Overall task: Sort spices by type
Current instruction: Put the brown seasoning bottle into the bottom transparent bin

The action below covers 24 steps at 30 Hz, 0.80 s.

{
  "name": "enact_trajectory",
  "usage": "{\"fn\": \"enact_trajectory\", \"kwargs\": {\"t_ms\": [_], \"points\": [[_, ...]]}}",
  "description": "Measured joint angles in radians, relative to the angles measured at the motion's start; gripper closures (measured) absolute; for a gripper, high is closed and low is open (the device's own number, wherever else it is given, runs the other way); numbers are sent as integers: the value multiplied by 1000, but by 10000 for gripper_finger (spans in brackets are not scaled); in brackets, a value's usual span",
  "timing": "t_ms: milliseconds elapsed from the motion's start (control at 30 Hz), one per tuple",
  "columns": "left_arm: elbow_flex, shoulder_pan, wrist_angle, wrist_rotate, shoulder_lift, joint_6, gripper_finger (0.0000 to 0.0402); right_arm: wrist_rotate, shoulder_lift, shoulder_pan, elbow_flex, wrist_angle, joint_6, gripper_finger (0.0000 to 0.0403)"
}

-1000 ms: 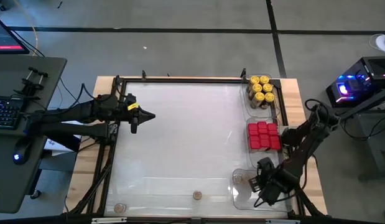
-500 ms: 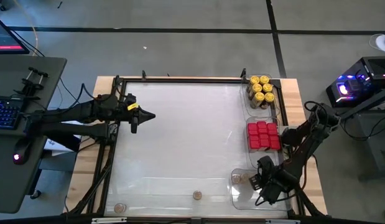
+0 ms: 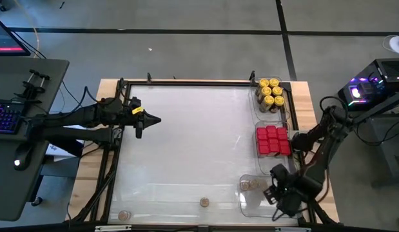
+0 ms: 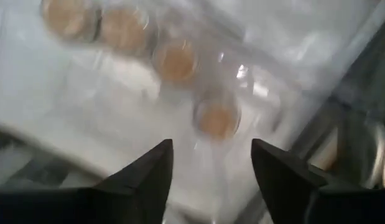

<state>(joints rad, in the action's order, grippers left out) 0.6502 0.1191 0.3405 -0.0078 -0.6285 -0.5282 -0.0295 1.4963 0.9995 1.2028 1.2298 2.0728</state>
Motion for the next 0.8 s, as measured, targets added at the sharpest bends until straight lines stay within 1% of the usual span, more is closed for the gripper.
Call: {"fn": "enact_trajectory", "kwargs": {"t_ms": [67, 100, 133, 200, 233, 267, 367, 500, 600, 800], "points": [[0, 0, 0, 0, 0, 11, 401, 84, 0, 11, 7, -36, 50, 232], [0, 0, 0, 0, 0, 17, 401, 104, 0, 17, -2, -74, 89, 256], [0, 0, 1, 0, 0, 24, 402, 109, 1, 23, -15, -122, 123, 285], [0, 0, 0, -1, 0, 33, 401, 120, 1, 24, -52, -227, 120, 355], [0, 0, 0, 0, 0, 34, 401, 133, 1, 16, -75, -276, 114, 378], [0, 0, 0, 0, 0, 35, 401, 139, 2, 8, -96, -305, 112, 387], [0, 0, 0, 0, 0, 35, 401, 190, 2, -20, -153, -311, 129, 382], [0, 0, 1, 0, 0, 32, 402, 214, 2, -66, -216, -323, 125, 400], [0, 0, 3, 0, 0, 25, 402, 218, 2, -86, -237, -347, 125, 399], [0, 0, 3, 0, 0, 29, 401, 196, 2, -86, -238, -321, 122, 402]]}}
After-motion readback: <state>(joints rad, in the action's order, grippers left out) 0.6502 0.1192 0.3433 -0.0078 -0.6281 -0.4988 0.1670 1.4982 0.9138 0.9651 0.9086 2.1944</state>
